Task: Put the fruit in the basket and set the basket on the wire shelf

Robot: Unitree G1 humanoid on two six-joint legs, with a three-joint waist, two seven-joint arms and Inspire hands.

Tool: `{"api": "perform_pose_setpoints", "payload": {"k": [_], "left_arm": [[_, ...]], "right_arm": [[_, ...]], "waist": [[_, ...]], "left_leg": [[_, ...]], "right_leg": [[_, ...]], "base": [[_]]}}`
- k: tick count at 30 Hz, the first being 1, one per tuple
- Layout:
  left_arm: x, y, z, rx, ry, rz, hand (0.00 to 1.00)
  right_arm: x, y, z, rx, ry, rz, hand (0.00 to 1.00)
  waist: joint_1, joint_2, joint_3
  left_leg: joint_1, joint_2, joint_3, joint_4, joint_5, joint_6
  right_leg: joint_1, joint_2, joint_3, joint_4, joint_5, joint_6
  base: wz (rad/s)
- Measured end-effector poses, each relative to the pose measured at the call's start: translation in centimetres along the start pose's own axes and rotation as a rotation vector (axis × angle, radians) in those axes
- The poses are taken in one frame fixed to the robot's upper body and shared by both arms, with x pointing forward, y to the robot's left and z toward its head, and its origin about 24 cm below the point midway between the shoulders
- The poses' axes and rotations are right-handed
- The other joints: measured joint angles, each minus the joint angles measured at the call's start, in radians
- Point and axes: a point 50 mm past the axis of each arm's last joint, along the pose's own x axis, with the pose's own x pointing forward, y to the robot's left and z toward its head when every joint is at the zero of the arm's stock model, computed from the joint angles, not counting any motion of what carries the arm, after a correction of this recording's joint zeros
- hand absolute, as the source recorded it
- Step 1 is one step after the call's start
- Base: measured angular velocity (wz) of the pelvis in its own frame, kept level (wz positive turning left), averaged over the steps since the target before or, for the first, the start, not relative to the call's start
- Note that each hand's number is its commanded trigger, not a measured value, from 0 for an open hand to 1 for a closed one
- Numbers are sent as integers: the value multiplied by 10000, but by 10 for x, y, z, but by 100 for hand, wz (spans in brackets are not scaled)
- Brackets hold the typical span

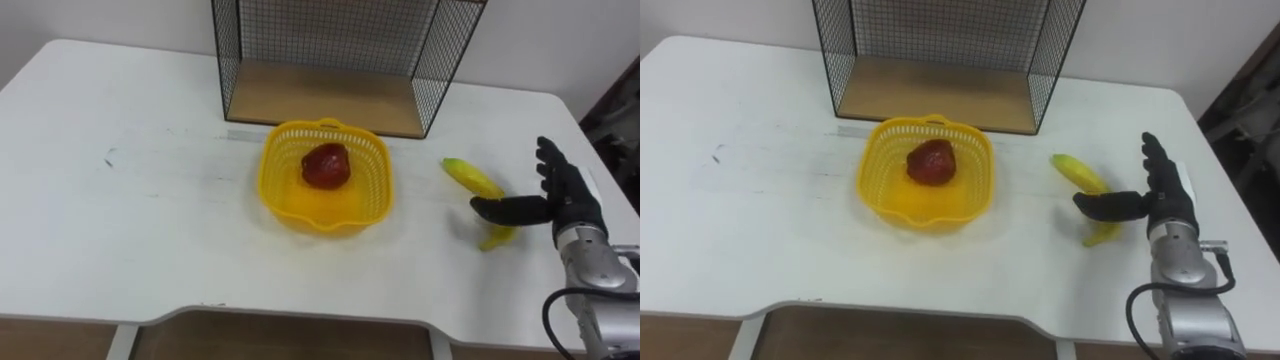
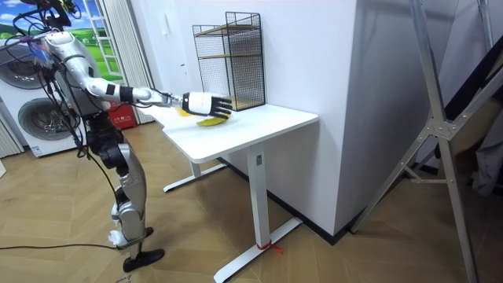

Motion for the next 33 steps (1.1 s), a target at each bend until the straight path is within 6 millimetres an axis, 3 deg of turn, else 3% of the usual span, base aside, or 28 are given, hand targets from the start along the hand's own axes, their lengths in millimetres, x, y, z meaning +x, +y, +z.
{"api": "perform_pose_setpoints", "payload": {"k": [2, 15, 33], "left_arm": [[0, 0, 0, 13, 14, 6, 0], [0, 0, -3, 26, 135, -21, 0], [0, 1, -1, 23, 26, -1, 0]], "right_arm": [[0, 2, -8, -70, 446, 215, 0], [0, 1, -10, -954, 557, 1088, 0], [7, -4, -5, -2783, 870, 1898, 0]], "waist": [[-3, 8, 4], [-11, 27, -17], [-30, -167, -72]], "left_leg": [[1, -1, -4, 5, 0, 0], [2, -20, -20, 60, 1, 2], [-31, -54, -196, 80, 1, 2]], "right_leg": [[-10, -1, 8, 2, 0, 0], [22, -11, 18, 7, 1, -1], [81, -22, -96, -75, 0, 0]], "base": [[0], [0], [1]]}}
